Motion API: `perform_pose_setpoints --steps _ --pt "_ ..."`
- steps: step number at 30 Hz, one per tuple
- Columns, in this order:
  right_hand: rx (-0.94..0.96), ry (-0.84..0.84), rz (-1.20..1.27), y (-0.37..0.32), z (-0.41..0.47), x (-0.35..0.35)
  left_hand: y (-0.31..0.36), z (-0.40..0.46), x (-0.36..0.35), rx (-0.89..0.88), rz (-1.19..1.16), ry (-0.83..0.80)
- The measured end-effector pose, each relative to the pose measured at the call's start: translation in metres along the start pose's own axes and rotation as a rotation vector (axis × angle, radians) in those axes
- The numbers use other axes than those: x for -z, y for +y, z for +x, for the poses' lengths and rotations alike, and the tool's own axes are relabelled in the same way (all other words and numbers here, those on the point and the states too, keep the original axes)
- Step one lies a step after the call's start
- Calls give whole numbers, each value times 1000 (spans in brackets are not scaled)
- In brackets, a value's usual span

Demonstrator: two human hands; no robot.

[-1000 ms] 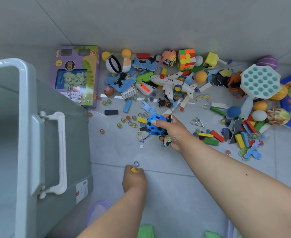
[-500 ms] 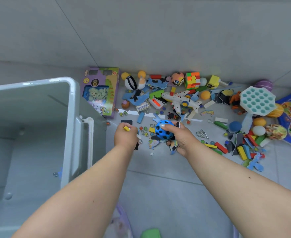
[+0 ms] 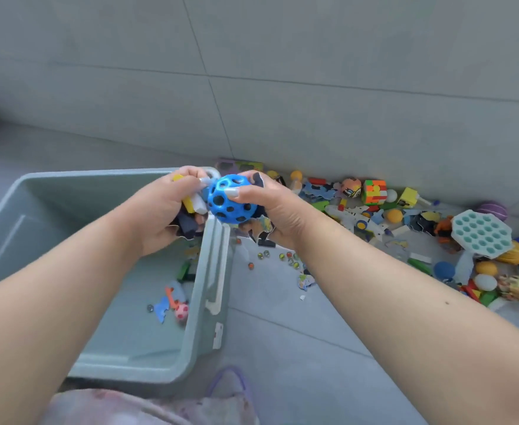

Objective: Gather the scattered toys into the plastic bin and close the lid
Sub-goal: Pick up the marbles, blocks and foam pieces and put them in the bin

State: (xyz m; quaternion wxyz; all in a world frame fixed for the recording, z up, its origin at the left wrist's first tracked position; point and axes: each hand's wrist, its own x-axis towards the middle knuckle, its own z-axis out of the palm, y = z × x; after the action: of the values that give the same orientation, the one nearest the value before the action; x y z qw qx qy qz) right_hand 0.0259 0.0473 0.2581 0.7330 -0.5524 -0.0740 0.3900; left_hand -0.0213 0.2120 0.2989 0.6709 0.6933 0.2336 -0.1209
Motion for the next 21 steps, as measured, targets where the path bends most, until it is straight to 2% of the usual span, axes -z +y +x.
perform_pose_setpoints --steps 4,7,10,13,15,18,21 --pt "-164 16 -252 5 35 -61 -27 -6 64 175 -20 161" --pt "-190 9 -459 25 61 -94 -57 7 96 369 -4 256" --pt "-93 -120 -1065 45 75 -111 -93 20 121 508 236 242" --pt "-93 -426 -1680 65 78 -126 -129 25 135 566 547 151" --pt "-141 -590 -1929 81 80 -133 -150 27 134 608 636 72" --pt "-240 -721 -2038 101 83 -136 -174 28 123 666 660 -22" --pt "-273 -787 -2033 113 91 -132 -188 29 123 716 660 -70"
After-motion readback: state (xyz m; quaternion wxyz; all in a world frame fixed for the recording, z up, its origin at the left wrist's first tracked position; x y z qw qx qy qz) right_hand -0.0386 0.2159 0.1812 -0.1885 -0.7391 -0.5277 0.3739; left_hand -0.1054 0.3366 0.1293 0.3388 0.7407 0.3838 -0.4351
